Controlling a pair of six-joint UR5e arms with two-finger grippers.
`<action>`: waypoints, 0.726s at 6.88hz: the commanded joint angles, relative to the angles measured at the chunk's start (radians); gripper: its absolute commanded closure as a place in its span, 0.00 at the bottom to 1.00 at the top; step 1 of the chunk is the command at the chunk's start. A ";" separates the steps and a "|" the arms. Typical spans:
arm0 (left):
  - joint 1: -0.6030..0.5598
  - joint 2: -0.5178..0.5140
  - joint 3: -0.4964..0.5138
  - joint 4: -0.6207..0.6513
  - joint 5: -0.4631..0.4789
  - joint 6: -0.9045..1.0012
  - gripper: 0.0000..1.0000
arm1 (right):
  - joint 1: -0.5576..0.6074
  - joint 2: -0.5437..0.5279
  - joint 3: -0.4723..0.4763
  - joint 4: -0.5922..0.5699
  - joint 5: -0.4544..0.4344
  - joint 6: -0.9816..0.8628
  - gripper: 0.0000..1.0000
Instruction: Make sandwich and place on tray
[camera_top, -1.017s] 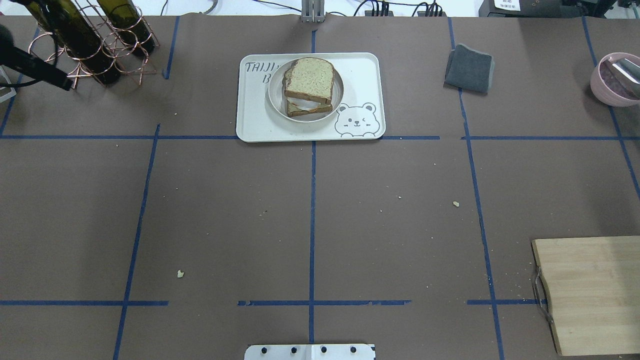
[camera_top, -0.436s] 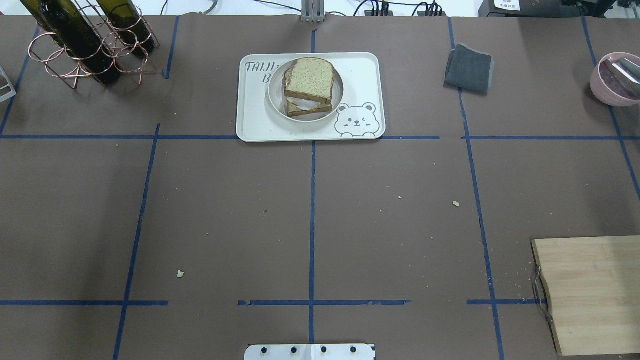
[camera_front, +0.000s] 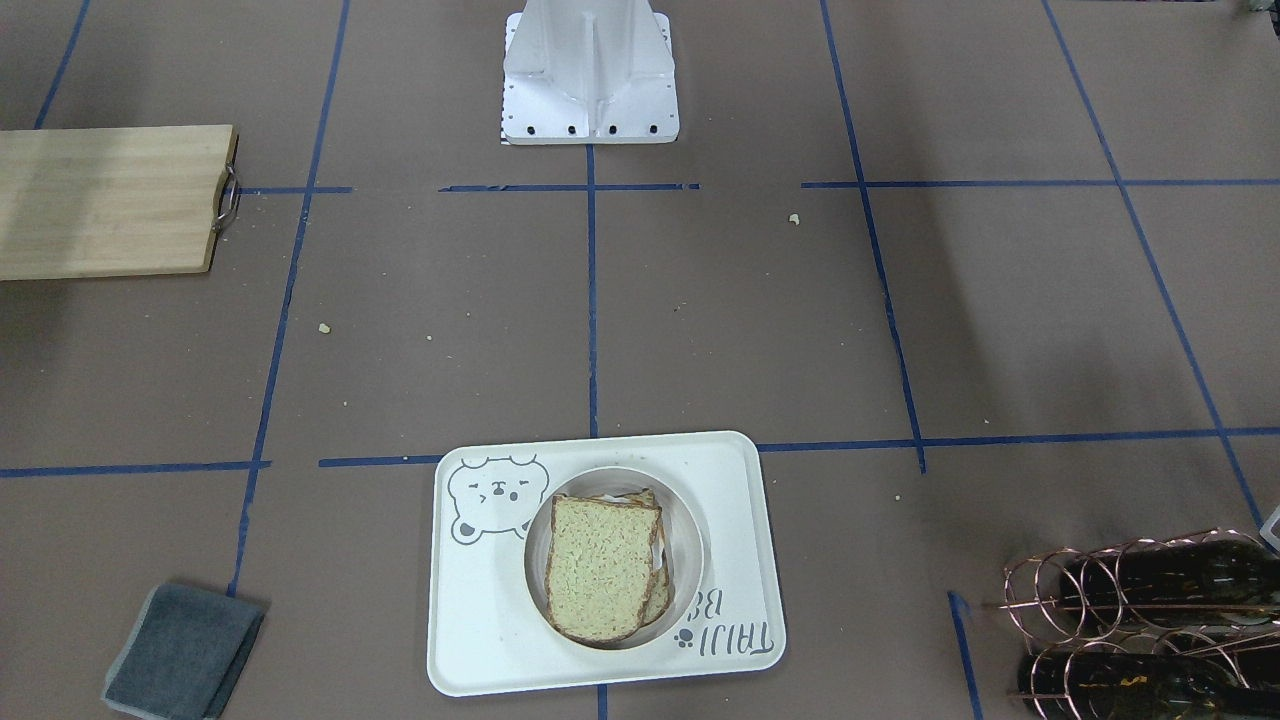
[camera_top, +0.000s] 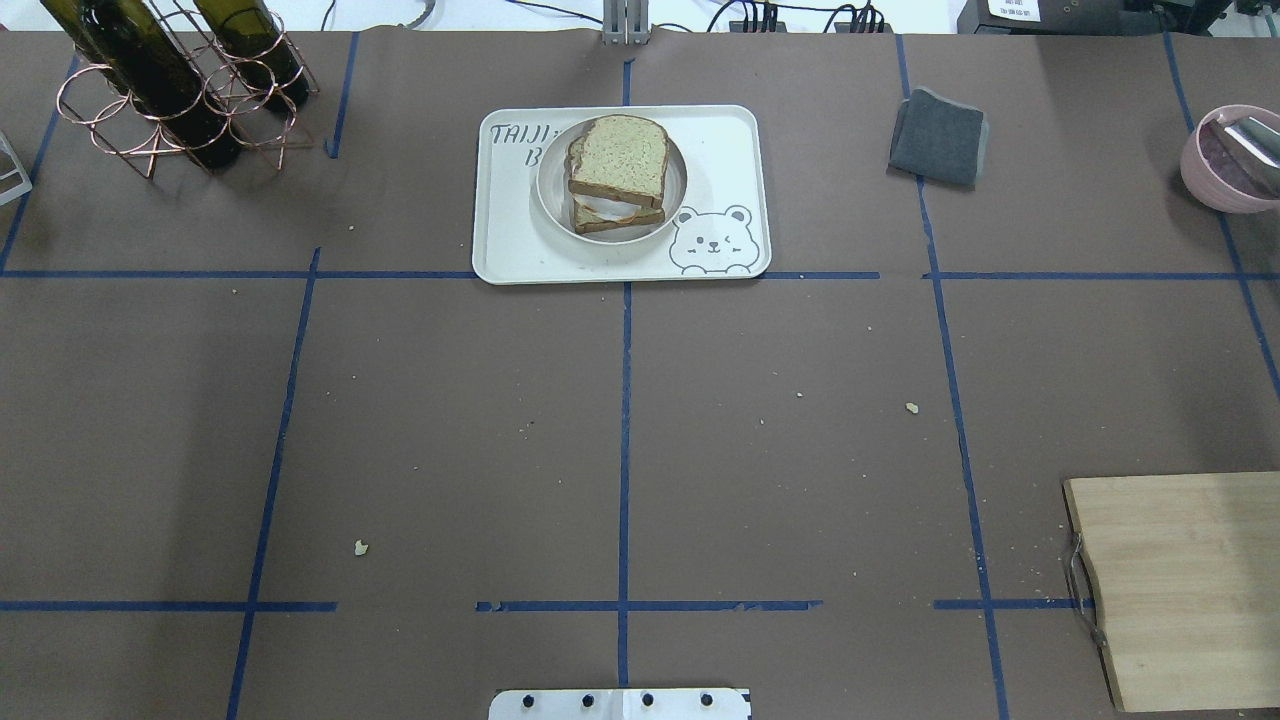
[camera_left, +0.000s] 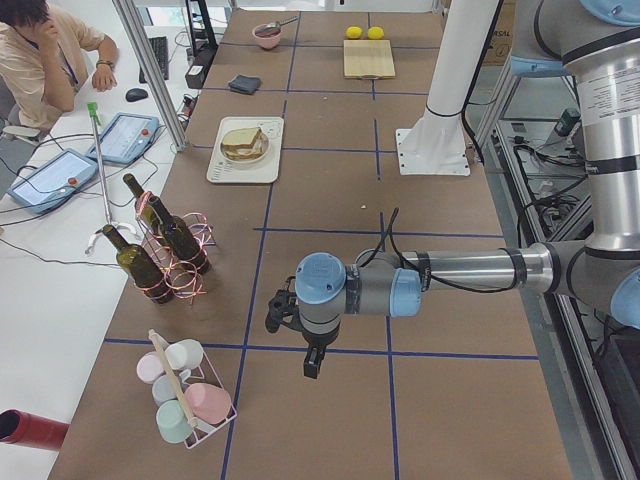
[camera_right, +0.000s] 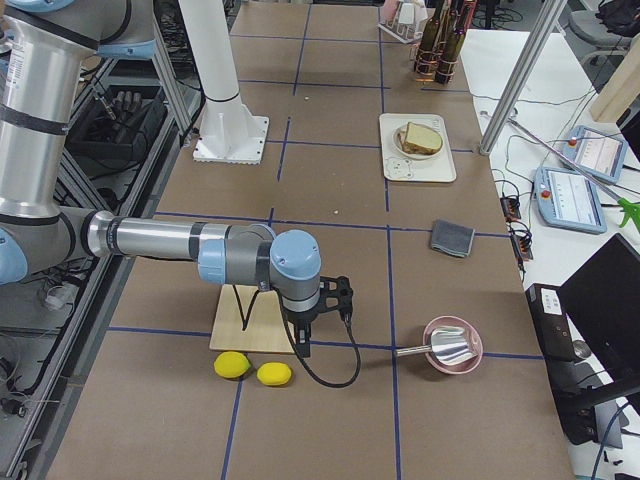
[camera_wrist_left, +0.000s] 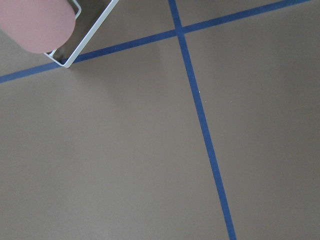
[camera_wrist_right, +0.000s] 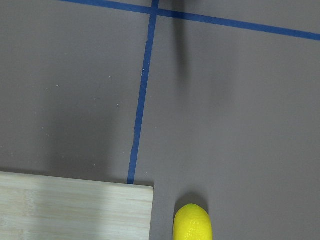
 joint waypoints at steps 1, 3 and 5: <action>-0.005 0.005 -0.011 0.034 0.007 0.007 0.00 | 0.000 0.000 0.000 0.004 0.000 -0.002 0.00; -0.005 -0.003 -0.019 0.032 0.004 0.007 0.00 | 0.000 0.000 -0.005 0.004 -0.003 0.001 0.00; -0.006 0.006 -0.016 0.032 0.004 0.004 0.00 | 0.000 -0.002 -0.008 0.002 -0.002 0.001 0.00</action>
